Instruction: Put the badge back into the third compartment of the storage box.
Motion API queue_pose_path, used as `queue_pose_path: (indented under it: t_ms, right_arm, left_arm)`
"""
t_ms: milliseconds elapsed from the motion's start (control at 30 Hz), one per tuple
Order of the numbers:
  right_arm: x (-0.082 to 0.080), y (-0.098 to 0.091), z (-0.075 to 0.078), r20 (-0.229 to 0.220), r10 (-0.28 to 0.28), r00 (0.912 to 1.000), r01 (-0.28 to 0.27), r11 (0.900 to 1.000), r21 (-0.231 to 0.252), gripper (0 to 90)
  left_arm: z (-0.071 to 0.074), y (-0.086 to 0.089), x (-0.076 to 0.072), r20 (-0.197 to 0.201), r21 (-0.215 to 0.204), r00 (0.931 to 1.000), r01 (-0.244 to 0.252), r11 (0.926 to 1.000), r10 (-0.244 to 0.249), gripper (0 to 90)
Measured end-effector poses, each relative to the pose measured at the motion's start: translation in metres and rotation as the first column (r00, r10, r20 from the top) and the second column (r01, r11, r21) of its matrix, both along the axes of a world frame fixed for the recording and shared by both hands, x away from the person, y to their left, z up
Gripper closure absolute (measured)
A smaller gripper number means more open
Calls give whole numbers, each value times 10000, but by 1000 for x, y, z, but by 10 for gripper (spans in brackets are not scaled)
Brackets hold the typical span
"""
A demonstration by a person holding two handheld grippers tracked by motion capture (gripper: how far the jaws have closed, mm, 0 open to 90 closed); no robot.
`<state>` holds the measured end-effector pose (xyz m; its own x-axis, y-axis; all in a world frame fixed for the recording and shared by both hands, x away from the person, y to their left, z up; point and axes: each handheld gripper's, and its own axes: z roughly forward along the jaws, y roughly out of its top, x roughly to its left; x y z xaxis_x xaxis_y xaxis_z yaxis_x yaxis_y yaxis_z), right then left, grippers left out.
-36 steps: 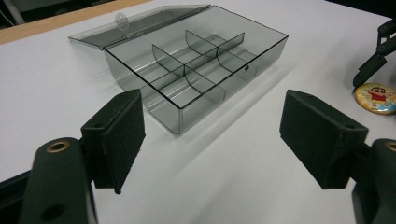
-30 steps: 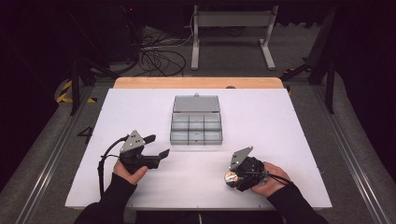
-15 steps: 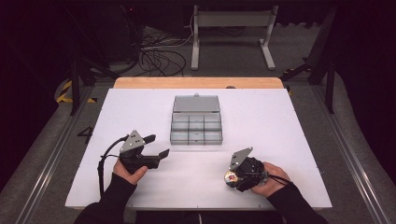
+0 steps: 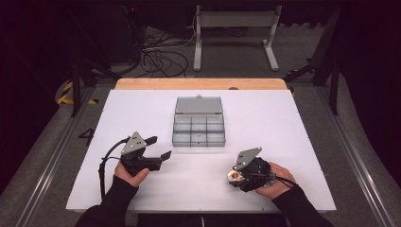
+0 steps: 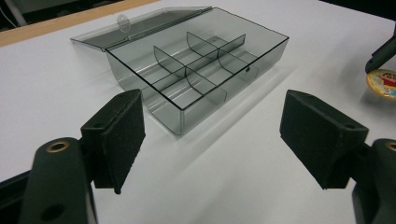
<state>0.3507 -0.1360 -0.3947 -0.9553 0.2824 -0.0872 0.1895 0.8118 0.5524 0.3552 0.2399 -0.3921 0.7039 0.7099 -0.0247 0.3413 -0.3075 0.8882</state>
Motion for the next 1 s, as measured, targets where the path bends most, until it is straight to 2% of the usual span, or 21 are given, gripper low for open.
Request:
queue_pose_path:
  t_ms: [233,267,467,733,1000]
  right_arm:
    - [-2,-4,9,432,-183,9989,160,9985,526,474]
    - [-2,-5,10,525,-357,9980,320,9971,697,474]
    - [-3,-9,17,696,-503,9963,423,9929,1116,474]
    - [-3,-10,20,859,-567,9947,461,9916,1211,474]
    - [2,-8,33,981,-617,9933,471,9884,1446,473]
  left_arm:
    - [0,1,0,62,-31,9999,-90,10000,90,227]
    - [0,1,0,89,-11,9999,-82,10000,82,227]
    - [1,2,-1,123,-85,9998,-153,9998,154,226]
    - [1,3,-1,202,-44,9996,-185,9998,186,221]
    - [1,4,-4,264,-66,9993,-265,9996,267,214]
